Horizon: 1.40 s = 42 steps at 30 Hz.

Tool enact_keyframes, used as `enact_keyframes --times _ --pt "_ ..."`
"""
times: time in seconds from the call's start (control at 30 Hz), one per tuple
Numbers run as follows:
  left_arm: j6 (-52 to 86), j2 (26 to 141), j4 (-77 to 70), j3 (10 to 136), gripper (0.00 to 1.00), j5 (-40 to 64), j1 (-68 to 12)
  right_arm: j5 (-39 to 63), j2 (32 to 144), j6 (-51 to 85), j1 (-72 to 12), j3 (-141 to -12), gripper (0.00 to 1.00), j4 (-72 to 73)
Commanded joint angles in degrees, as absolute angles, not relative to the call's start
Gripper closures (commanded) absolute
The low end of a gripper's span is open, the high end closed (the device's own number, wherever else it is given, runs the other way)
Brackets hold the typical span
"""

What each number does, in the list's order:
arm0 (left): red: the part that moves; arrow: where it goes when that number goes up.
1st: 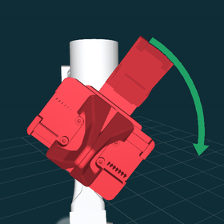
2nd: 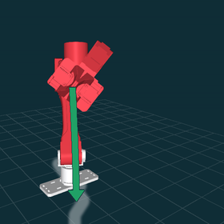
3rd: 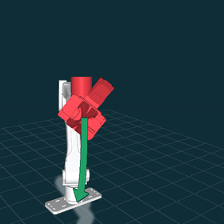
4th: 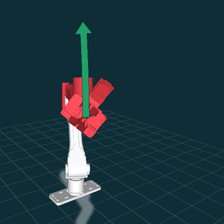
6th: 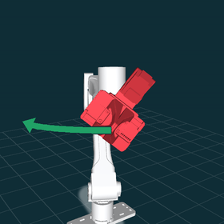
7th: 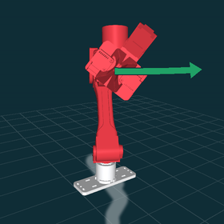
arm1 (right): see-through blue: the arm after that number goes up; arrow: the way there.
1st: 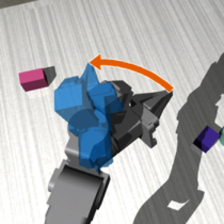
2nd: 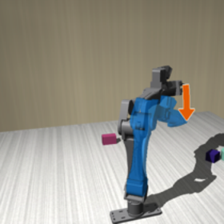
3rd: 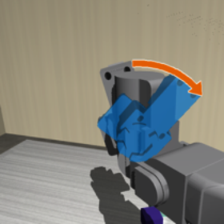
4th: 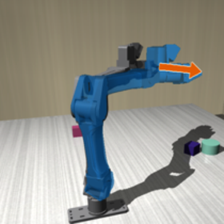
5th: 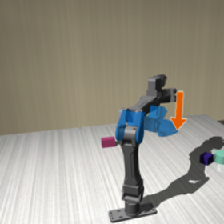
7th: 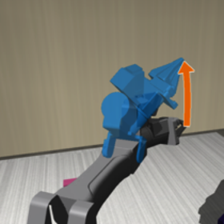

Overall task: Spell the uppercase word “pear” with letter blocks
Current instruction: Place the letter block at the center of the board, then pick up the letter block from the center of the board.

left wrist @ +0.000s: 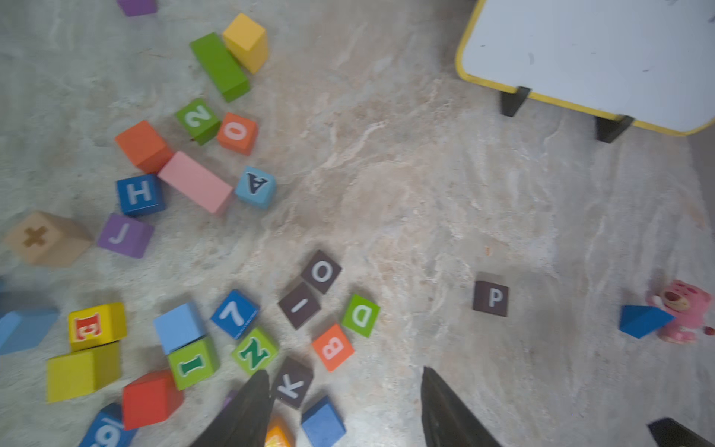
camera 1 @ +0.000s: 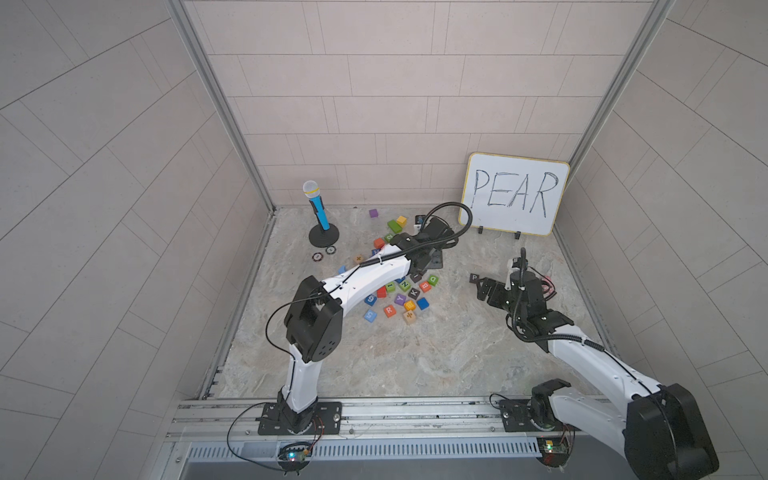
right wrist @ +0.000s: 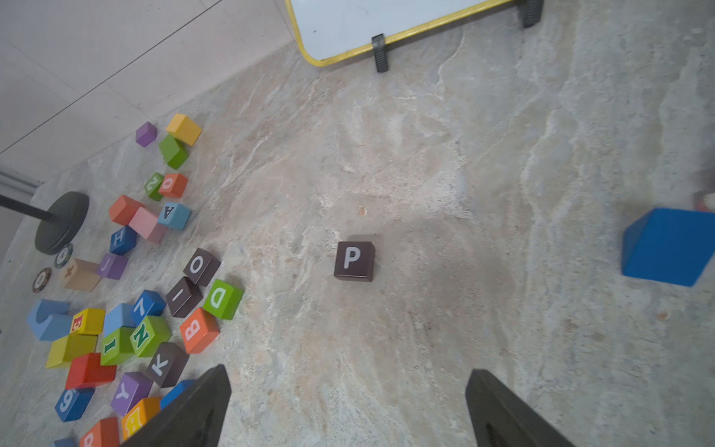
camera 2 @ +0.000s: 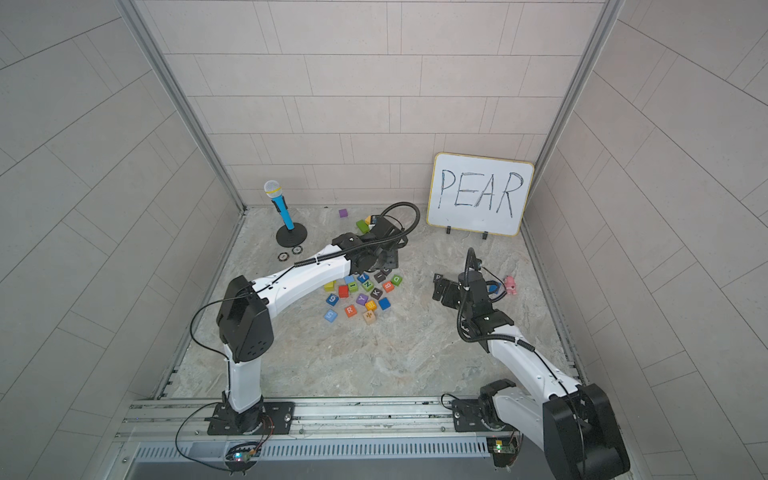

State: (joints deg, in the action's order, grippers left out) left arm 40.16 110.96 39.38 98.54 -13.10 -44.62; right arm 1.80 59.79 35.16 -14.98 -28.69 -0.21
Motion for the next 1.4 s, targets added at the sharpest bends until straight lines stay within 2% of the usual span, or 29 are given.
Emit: enact_keyframes --times 0.0,0.17,0.47,1.03,1.37 --pt "38.17 107.65 43.69 95.37 0.33 -13.01 -41.93 -0.79 60.31 33.18 -17.07 -30.65 0.00 -4.14" --pt "36.51 106.76 51.01 94.56 0.25 -13.76 -35.64 -4.69 64.38 29.94 -22.31 -36.43 0.00 -6.22" --pt "33.80 109.89 54.15 93.63 0.25 -8.96 -25.53 -6.49 77.56 25.60 -31.14 -49.37 0.00 -6.11" --pt "34.35 117.37 53.13 92.99 0.25 -3.07 -21.32 -3.85 83.45 26.10 -31.76 -48.87 0.00 -1.85" --pt "34.54 121.33 53.79 95.93 0.35 -2.13 -21.27 -3.95 83.41 26.24 -31.42 -48.18 0.00 -1.54"
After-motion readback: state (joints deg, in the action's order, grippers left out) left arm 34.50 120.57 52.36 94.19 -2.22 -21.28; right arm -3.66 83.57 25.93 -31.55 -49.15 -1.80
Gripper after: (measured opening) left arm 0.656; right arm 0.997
